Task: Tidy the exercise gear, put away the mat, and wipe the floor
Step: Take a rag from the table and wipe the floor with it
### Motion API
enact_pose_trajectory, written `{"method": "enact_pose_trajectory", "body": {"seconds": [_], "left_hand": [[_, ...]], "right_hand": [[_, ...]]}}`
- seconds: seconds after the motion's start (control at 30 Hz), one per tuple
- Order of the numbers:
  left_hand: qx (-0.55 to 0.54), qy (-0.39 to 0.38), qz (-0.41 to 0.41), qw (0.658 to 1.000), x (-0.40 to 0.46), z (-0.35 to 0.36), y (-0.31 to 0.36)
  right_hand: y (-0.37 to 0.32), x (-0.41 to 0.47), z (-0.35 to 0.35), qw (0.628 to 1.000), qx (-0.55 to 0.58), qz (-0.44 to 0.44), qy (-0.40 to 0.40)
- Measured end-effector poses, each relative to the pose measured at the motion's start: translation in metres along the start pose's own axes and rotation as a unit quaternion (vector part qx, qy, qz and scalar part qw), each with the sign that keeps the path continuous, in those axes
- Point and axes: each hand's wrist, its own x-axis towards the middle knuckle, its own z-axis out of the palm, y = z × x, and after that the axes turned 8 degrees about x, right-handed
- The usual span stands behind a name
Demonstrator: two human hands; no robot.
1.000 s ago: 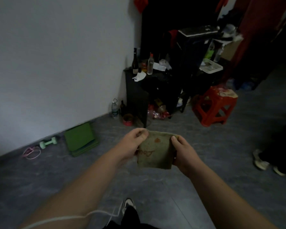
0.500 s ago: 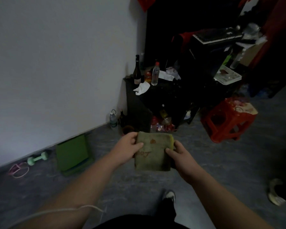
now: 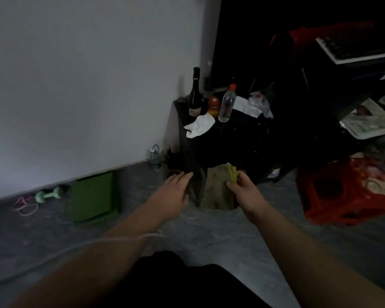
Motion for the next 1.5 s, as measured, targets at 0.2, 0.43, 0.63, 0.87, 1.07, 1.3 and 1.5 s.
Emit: {"method": "enact_pose_trajectory", "body": {"seconds": [0.2, 0.43, 0.63, 0.87, 1.07, 1.3, 1.5], "left_hand": [[0.055, 0.003, -0.022, 0.998, 0.113, 0.039, -0.029], [0.008, -0.018, -0.087, 0.996, 0.212, 0.100, -0.077], [-0.017, -0.050, -0.102, 0.993, 0.260, 0.141, -0.083], [0.020, -0.030, -0.118, 0.992, 0.273, 0.159, -0.055], [0.047, -0.019, -0.161, 0.986, 0.287, 0.171, -0.026], [0.072, -0.021, -0.169, 0.983, 0.316, 0.177, 0.006], [0.068, -0.009, -0.185, 0.980, 0.318, 0.173, 0.018]], "right_hand": [[0.011, 0.134, -0.005, 0.996, -0.058, 0.063, -0.018], [0.046, 0.260, 0.013, 0.984, -0.098, 0.144, -0.045], [0.054, 0.330, 0.002, 0.940, -0.314, 0.120, -0.056], [0.060, 0.336, -0.015, 0.889, -0.454, 0.064, -0.025], [0.051, 0.344, -0.040, 0.850, -0.525, -0.011, -0.043], [0.042, 0.360, -0.088, 0.820, -0.563, -0.069, -0.076], [0.032, 0.361, -0.103, 0.779, -0.591, -0.180, -0.110]]}}
